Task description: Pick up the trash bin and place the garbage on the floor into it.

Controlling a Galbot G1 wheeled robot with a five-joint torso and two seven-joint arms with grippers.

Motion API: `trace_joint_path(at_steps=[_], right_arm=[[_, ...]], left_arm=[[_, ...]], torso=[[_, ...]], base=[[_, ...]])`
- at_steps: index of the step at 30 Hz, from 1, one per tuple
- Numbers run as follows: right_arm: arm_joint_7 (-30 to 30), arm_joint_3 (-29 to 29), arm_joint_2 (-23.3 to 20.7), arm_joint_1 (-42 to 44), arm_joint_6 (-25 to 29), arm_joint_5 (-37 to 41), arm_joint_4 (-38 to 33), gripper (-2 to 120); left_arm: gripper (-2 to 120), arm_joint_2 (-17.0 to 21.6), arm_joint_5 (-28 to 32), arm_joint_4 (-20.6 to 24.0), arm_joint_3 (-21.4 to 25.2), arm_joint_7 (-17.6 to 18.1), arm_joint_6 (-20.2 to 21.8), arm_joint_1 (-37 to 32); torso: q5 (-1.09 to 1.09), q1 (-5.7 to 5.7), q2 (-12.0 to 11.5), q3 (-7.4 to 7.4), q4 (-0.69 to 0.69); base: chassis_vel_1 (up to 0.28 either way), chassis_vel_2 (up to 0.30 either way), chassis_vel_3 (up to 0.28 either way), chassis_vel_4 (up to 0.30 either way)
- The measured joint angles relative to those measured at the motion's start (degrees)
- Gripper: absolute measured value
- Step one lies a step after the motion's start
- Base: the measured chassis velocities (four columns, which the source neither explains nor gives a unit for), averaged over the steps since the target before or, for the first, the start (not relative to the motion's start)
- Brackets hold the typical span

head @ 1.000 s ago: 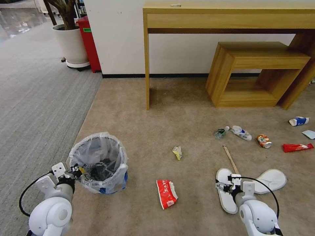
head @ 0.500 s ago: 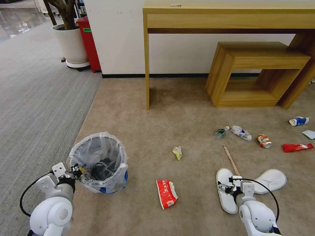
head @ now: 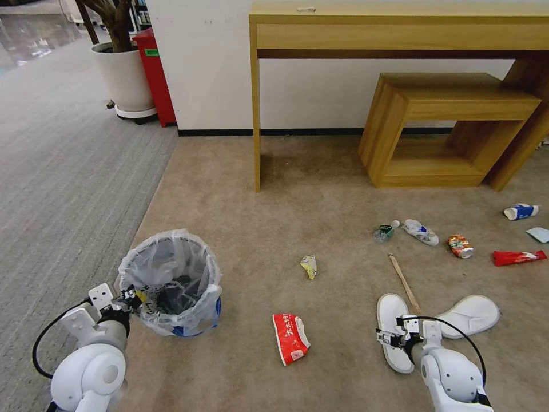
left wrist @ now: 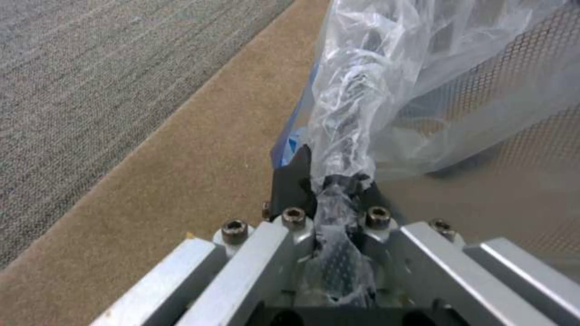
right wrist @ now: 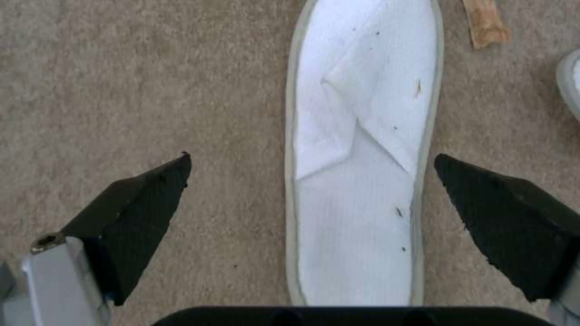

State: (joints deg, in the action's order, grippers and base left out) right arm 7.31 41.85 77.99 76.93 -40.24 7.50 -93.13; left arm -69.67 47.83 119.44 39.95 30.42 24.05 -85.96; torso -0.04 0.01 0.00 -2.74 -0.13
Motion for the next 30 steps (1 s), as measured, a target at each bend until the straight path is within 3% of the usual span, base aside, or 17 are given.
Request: trace_joint_path(at_steps=[30], right_arm=[[-2.21, 0.98, -1.46, -5.23, 3.86, 0.37, 6.30, 100]], left_arm=[[2, -0.97, -0.40, -0.45, 0.46, -0.22, -0.57, -0.07]], torso=[[0.00, 0.00, 0.00, 0.00, 0.00]], base=[[0.000, 0.000, 0.000, 0.000]])
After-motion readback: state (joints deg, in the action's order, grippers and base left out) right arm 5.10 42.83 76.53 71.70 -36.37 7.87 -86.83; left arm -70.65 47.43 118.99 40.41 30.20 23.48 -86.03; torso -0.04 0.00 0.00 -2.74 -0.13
